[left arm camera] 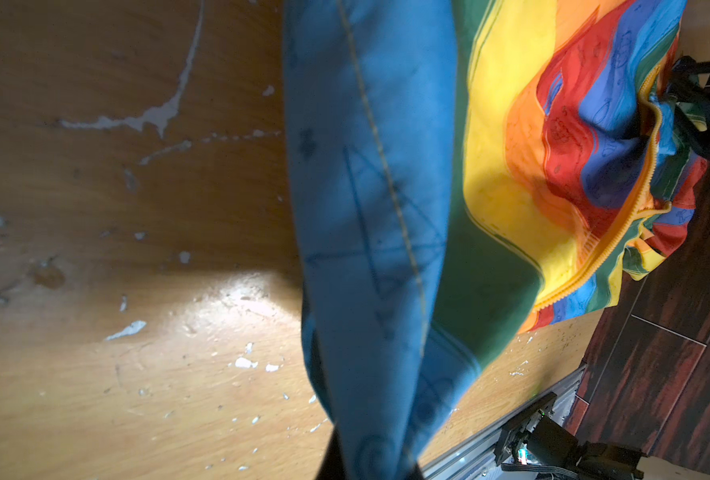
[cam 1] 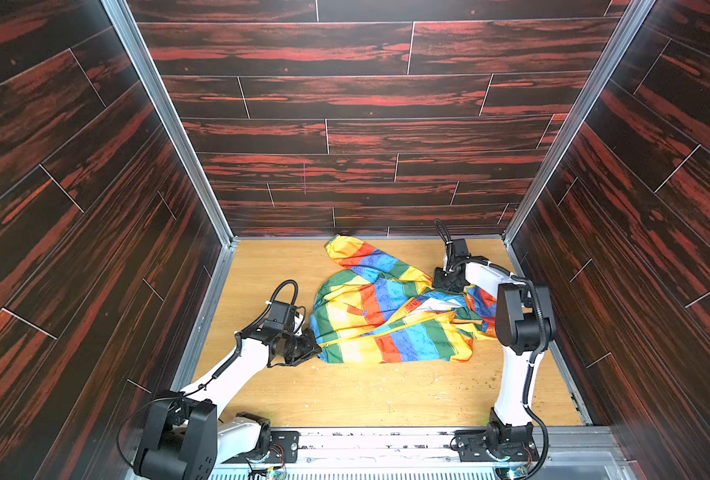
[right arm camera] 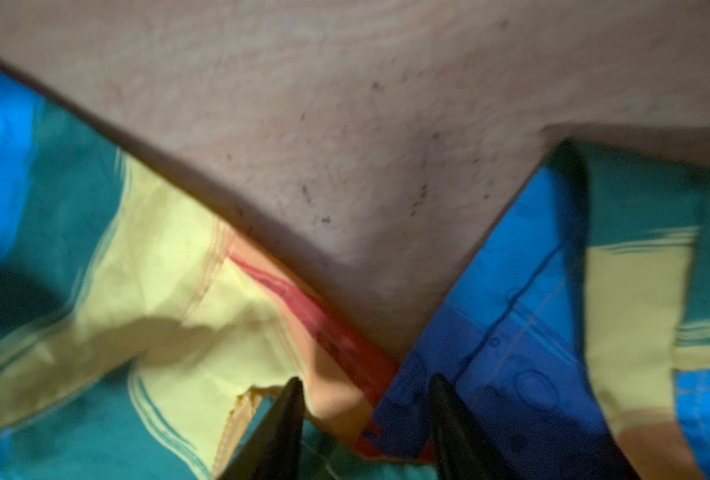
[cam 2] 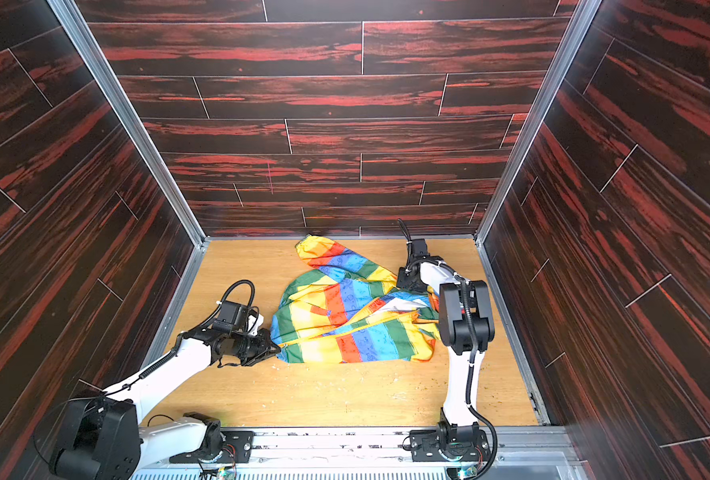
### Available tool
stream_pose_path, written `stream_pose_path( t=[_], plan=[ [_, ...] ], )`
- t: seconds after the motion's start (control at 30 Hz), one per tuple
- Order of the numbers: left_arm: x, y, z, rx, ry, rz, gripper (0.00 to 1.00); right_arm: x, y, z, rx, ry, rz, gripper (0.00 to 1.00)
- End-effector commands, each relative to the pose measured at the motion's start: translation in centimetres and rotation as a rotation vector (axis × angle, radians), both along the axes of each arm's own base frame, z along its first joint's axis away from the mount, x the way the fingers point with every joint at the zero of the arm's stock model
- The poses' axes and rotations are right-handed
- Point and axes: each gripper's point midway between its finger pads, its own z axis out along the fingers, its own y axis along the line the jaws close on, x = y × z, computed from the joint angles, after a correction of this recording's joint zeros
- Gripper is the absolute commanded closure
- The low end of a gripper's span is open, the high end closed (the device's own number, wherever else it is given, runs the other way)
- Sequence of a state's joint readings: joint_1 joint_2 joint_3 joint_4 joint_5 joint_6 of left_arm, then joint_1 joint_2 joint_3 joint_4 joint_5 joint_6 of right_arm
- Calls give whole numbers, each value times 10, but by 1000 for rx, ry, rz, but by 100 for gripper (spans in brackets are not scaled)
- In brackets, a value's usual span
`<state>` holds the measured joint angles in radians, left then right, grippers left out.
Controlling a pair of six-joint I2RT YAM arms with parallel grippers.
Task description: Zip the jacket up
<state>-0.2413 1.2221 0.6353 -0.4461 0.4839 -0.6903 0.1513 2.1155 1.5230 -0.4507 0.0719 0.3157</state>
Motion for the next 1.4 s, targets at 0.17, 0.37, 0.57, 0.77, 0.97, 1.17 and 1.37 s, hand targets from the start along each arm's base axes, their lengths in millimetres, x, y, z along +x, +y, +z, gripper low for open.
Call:
stream_pose_path(
  t=[0.17,0.37,0.57,0.77,0.97,1.17,1.37],
  plan=[
    [-2,-1,-3,-23,4,14,100,-11,12,32,74,-90,39,96],
    [0,-1,-4,-24,5,16,100,-28,5,72,78,-222,22,100],
    [2,-2,-4,-29,4,15,100,-59,-8,84,59,-333,-12,100],
    [3,-3,-2,-34,3,14,100,-109,-32,53,64,-345,-139,96],
    [3,-3,-1,-29,5,10,100,-145,-64,31,71,-303,-310,72],
    [3,-3,1,-30,0,9,100,-152,-78,45,106,-322,-402,52],
    [3,-2,3,-29,-4,11,100,-141,-66,78,195,-353,-402,40]
  ],
)
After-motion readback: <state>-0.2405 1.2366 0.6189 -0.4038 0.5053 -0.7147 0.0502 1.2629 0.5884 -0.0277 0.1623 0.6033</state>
